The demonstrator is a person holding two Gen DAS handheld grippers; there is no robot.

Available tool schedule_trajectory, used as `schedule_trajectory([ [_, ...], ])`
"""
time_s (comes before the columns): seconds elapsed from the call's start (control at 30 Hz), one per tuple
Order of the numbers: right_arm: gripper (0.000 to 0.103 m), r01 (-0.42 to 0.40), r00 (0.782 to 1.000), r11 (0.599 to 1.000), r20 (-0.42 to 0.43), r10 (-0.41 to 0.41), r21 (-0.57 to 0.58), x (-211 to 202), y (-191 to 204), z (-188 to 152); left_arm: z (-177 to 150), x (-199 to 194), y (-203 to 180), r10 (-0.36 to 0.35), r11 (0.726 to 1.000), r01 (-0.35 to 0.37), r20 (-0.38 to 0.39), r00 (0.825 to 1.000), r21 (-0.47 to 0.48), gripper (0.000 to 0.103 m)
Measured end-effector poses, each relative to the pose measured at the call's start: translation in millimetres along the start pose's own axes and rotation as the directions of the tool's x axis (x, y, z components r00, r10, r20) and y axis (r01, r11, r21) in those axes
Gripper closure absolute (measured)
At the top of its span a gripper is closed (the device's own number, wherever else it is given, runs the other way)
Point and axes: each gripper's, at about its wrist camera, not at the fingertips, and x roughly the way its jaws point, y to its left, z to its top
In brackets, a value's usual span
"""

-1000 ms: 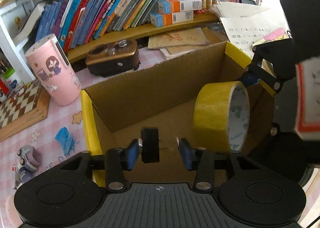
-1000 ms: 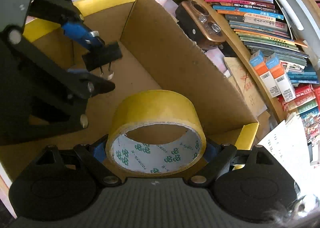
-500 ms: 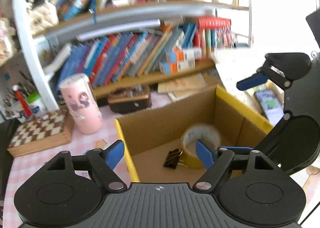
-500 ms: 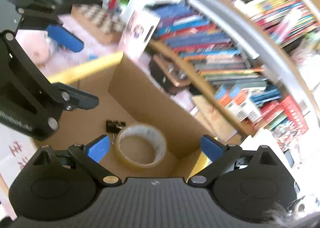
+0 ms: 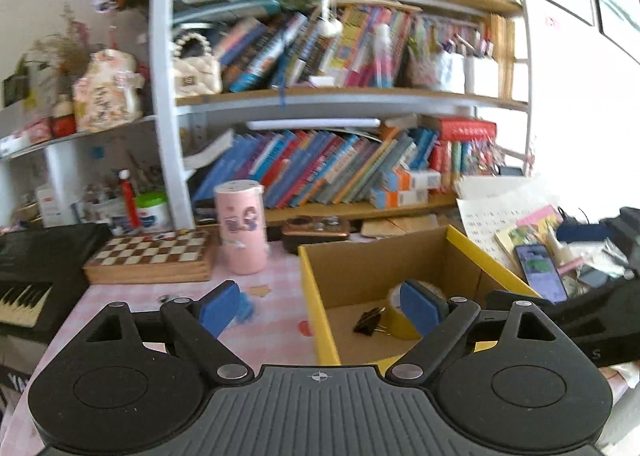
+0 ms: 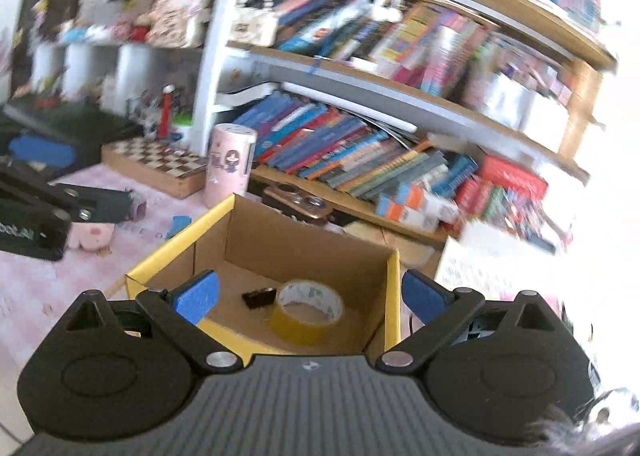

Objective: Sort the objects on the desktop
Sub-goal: 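Withdraw both tools from the box toward the pink plush pig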

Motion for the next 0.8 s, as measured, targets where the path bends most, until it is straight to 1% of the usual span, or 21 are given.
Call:
schedule_trajectory([
  [0.07,0.004,0.030,1.000,0.997,0.000,-0.031,0.067,-11,3,-8,-5,-11,5,0.014,1.000,-0.014,0.007,1.000,-0.019,0.012],
  [0.13,0.004,0.057,0.998,0.989,0.014,-0.059,0.134,-24,5,-16,-11,-22,10,0.039,0.999,-0.039,0.010,0.999,-0.036,0.009],
  [0.3,0.004,0.127,0.991,0.967,0.002,-0.130,0.219,-49,17,-36,-27,-43,23,0.090,0.994,-0.088,0.022,0.996,-0.071,0.009],
  [0.43,0.005,0.172,0.985,0.949,-0.062,-0.161,0.266,-59,31,-52,-42,-51,34,0.110,0.992,-0.109,0.013,0.994,-0.057,0.009],
  [0.6,0.006,0.239,0.969,0.911,-0.149,-0.199,0.336,-69,52,-69,-55,-55,54,0.114,0.991,-0.116,-0.036,0.993,-0.070,0.009],
  [0.7,0.007,0.269,0.959,0.892,-0.190,-0.211,0.364,-74,67,-73,-61,-58,70,0.095,0.991,-0.100,-0.057,0.994,-0.087,0.009],
  [0.8,0.007,0.293,0.948,0.879,-0.230,-0.218,0.377,-76,82,-75,-68,-61,84,0.077,0.993,-0.083,-0.077,0.994,-0.078,0.009],
])
